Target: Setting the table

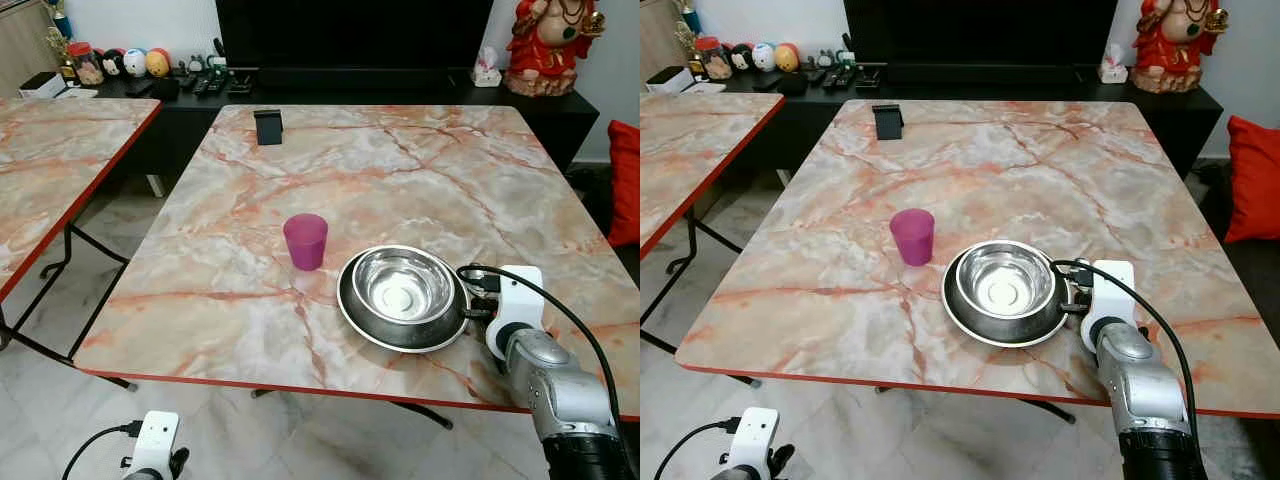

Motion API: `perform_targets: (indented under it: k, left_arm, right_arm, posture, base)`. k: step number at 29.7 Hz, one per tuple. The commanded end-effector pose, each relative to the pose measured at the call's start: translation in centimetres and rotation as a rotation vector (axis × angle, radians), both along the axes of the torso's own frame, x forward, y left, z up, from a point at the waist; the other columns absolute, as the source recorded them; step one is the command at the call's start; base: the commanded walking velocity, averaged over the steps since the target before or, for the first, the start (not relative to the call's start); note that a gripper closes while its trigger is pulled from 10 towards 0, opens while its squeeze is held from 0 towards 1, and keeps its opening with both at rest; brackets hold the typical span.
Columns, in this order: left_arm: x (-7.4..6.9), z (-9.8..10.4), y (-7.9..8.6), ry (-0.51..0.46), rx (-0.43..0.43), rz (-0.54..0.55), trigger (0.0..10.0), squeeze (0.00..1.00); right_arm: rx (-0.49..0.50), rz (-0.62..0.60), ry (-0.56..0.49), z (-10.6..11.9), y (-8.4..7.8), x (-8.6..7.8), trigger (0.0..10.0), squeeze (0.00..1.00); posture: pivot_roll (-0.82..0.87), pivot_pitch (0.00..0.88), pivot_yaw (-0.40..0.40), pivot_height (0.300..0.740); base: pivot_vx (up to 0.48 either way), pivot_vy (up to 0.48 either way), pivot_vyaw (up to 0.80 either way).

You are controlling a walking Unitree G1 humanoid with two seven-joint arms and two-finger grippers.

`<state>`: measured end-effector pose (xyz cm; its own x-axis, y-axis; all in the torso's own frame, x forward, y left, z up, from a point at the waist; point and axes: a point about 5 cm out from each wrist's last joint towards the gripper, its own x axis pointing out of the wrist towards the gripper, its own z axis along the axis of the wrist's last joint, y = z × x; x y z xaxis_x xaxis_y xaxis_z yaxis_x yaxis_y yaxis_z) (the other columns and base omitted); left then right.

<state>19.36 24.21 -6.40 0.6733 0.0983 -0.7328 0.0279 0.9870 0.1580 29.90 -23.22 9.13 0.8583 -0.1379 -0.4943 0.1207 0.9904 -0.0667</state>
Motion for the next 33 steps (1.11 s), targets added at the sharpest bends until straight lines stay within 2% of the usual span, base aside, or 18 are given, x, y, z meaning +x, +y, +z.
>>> perform_targets:
  k: [1, 23, 24, 25, 26, 27, 28, 33]
  left_arm:
    - [0.02, 0.01, -0.05, 0.003, 0.012, -0.020, 10.0, 0.00]
    - [0.13, 0.04, -0.12, 0.001, 0.014, -0.024, 10.0, 0.00]
    - [0.12, 0.05, -0.11, 0.001, 0.015, -0.025, 10.0, 0.00]
    - [0.14, 0.05, -0.10, 0.002, 0.015, -0.025, 10.0, 0.00]
    - [0.14, 0.05, -0.10, 0.002, 0.015, -0.025, 10.0, 0.00]
    - [0.15, 0.05, -0.11, 0.002, 0.015, -0.026, 10.0, 0.00]
    - [0.15, 0.05, -0.12, 0.003, 0.015, -0.027, 10.0, 0.00]
    - [0.17, 0.05, -0.15, 0.003, 0.014, -0.029, 10.0, 0.00]
  right_arm:
    - [-0.005, -0.015, 0.022, -0.41, -0.21, -0.13, 10.0, 0.00]
    - [0.004, -0.001, 0.034, -0.89, 0.08, -0.17, 10.0, 0.00]
    - [0.007, -0.001, 0.034, -0.90, 0.12, -0.16, 10.0, 0.11]
    - [0.008, 0.000, 0.034, -0.91, 0.16, -0.14, 10.0, 0.47]
    - [0.009, 0.002, 0.034, -0.92, 0.22, -0.12, 10.0, 0.66]
    - [0.010, 0.003, 0.033, -0.92, 0.30, -0.11, 10.0, 0.95]
    - [0.012, 0.003, 0.033, -0.90, 0.36, -0.11, 10.0, 1.00]
    - [0.009, 0.005, 0.033, -0.91, 0.34, -0.10, 10.0, 1.00]
  posture:
    - [0.03, 0.028, 0.032, 0.740]
    - [0.03, 0.029, 0.032, 0.740]
    - [0.03, 0.029, 0.032, 0.740]
    - [0.03, 0.029, 0.032, 0.740]
    - [0.03, 0.029, 0.032, 0.740]
    - [0.03, 0.028, 0.032, 0.740]
    - [0.03, 0.028, 0.032, 0.740]
    - [0.03, 0.028, 0.032, 0.740]
  base:
    - [0.000, 0.000, 0.00]
    - [0.000, 0.000, 0.00]
    - [0.000, 0.000, 0.00]
    - [0.000, 0.000, 0.00]
    - [0.000, 0.000, 0.00]
    - [0.000, 0.000, 0.00]
    - [0.000, 0.000, 0.00]
    - [0.000, 0.000, 0.00]
